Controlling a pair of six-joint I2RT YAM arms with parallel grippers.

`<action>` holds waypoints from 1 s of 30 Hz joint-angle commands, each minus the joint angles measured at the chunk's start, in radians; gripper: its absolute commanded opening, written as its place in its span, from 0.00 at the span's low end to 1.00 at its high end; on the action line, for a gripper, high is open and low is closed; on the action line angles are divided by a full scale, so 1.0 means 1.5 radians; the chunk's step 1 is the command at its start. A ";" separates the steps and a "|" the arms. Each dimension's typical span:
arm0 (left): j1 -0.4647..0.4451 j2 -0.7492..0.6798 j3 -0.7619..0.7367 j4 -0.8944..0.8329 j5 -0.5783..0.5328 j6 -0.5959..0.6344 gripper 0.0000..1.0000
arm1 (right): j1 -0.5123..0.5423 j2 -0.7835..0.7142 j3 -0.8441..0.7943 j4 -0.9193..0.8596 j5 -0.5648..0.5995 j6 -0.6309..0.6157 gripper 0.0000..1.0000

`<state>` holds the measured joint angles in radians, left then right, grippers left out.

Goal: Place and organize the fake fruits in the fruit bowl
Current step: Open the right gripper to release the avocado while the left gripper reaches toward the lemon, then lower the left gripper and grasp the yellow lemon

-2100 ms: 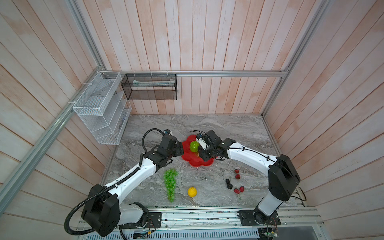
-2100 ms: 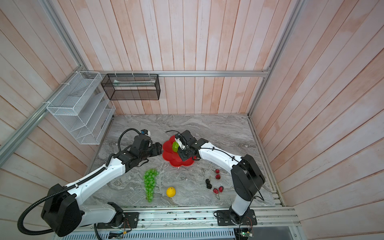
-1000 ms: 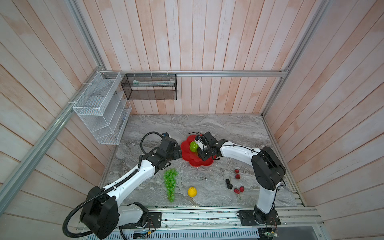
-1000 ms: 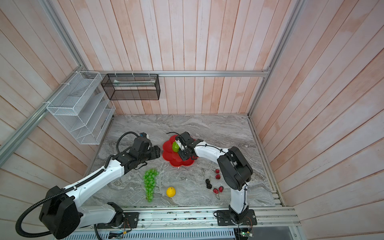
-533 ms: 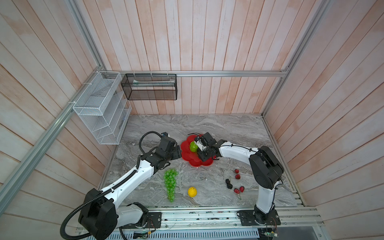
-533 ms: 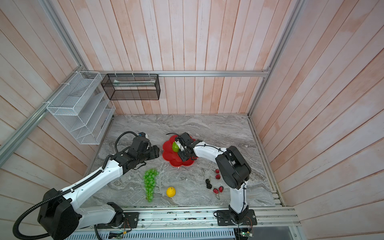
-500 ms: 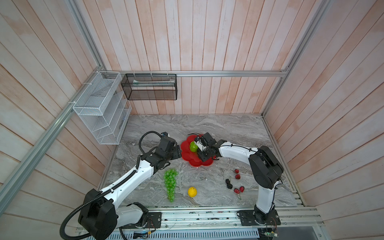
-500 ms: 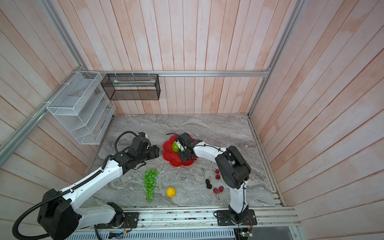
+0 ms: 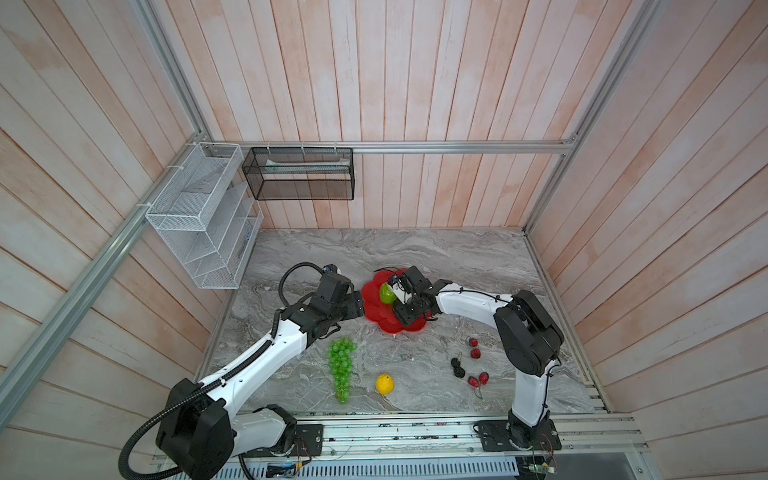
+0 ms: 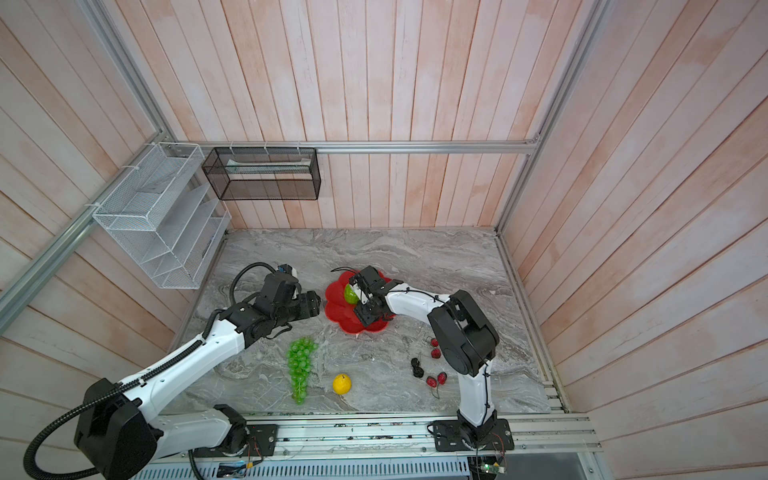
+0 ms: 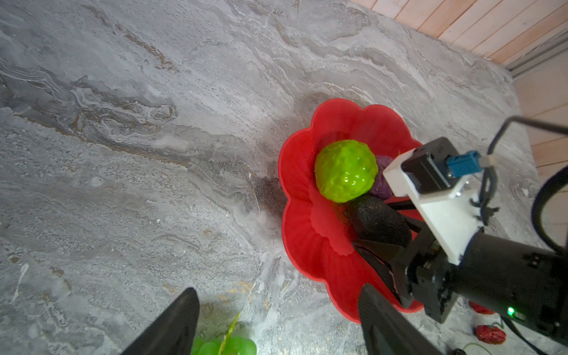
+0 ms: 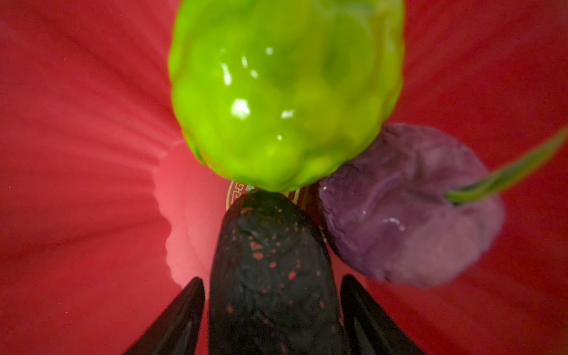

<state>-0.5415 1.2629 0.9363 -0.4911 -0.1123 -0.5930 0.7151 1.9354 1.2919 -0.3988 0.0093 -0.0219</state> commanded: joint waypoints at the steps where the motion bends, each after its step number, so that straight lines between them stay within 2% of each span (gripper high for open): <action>1: 0.000 0.021 0.042 -0.038 0.054 0.021 0.84 | -0.004 -0.054 0.030 -0.032 -0.015 -0.008 0.74; 6: -0.024 0.039 0.068 -0.092 0.086 0.040 0.84 | -0.005 -0.092 0.026 -0.042 -0.030 0.001 0.75; 9: -0.034 0.030 0.067 -0.106 0.131 0.041 0.84 | -0.004 -0.122 0.003 -0.038 -0.054 0.010 0.75; 13: -0.094 0.027 0.058 -0.134 0.161 0.036 0.84 | -0.005 -0.174 -0.025 -0.025 -0.048 0.029 0.75; 21: -0.243 0.037 0.012 -0.150 0.164 0.021 0.84 | -0.049 -0.235 -0.076 0.036 -0.034 0.082 0.74; 24: -0.270 0.059 0.011 -0.173 0.139 0.001 0.84 | -0.073 -0.259 -0.103 0.073 -0.052 0.101 0.74; 30: -0.324 0.100 0.010 -0.182 0.135 -0.021 0.82 | -0.099 -0.299 -0.155 0.133 -0.051 0.123 0.75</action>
<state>-1.0000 1.3861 0.9630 -0.7364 0.1070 -0.5922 0.5774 1.5166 1.0824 -0.2684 -0.0536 0.1287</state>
